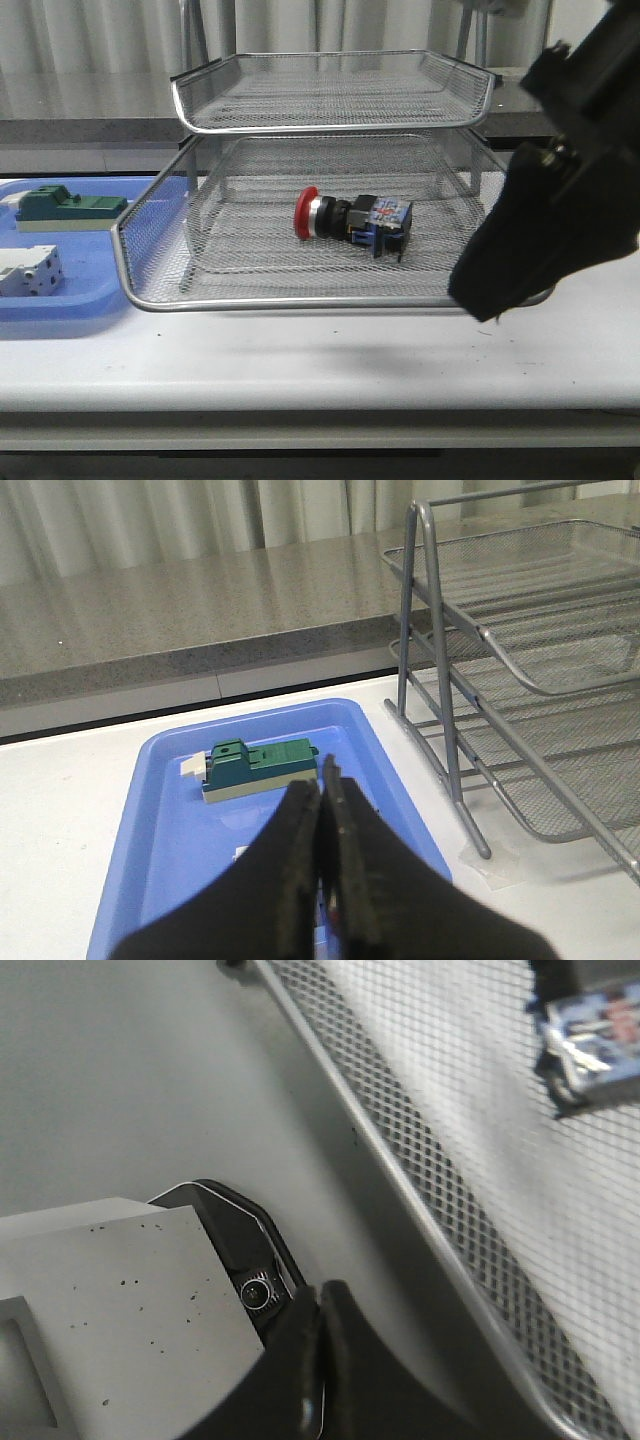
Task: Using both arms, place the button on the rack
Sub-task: 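Push the middle tray back into the stack with the right gripper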
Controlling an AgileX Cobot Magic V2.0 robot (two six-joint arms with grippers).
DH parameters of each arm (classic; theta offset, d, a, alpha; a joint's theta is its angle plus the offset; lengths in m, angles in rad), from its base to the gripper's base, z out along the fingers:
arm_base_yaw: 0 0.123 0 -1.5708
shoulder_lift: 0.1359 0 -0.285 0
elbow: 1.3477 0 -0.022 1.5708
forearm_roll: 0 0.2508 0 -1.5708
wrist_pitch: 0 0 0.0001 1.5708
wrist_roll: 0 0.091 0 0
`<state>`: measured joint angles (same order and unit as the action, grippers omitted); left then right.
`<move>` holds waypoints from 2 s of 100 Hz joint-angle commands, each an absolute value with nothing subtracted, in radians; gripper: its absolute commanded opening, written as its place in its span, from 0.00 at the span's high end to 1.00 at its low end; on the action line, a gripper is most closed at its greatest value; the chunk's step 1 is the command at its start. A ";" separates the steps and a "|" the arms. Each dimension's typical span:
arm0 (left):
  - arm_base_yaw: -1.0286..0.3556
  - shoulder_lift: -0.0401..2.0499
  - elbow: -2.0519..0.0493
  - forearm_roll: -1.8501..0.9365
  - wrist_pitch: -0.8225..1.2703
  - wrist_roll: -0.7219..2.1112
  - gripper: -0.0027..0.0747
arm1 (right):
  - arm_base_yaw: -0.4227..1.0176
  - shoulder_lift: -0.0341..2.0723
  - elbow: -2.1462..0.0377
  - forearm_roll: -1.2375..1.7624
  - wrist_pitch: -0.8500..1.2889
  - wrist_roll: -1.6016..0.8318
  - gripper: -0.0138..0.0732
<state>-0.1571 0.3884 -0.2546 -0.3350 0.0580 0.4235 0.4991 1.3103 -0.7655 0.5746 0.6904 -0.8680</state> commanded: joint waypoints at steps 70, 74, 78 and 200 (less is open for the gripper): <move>-0.156 0.391 -0.281 -0.343 -0.018 0.412 0.99 | 0.604 1.598 -0.967 0.434 0.458 -0.884 0.92; -0.156 0.391 -0.281 -0.343 -0.018 0.412 0.99 | 0.594 1.607 -0.982 0.425 0.459 -0.884 0.92; -0.156 0.391 -0.281 -0.343 -0.018 0.412 0.99 | 0.580 1.617 -1.000 0.421 0.458 -0.884 0.92; -0.156 0.391 -0.281 -0.343 -0.018 0.412 0.99 | 0.421 1.493 -1.164 0.319 0.721 -0.616 0.91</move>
<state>-0.1571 0.3884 -0.2546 -0.3350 0.0580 0.4235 0.4345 1.5827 -1.1496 0.3488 0.7287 -0.6872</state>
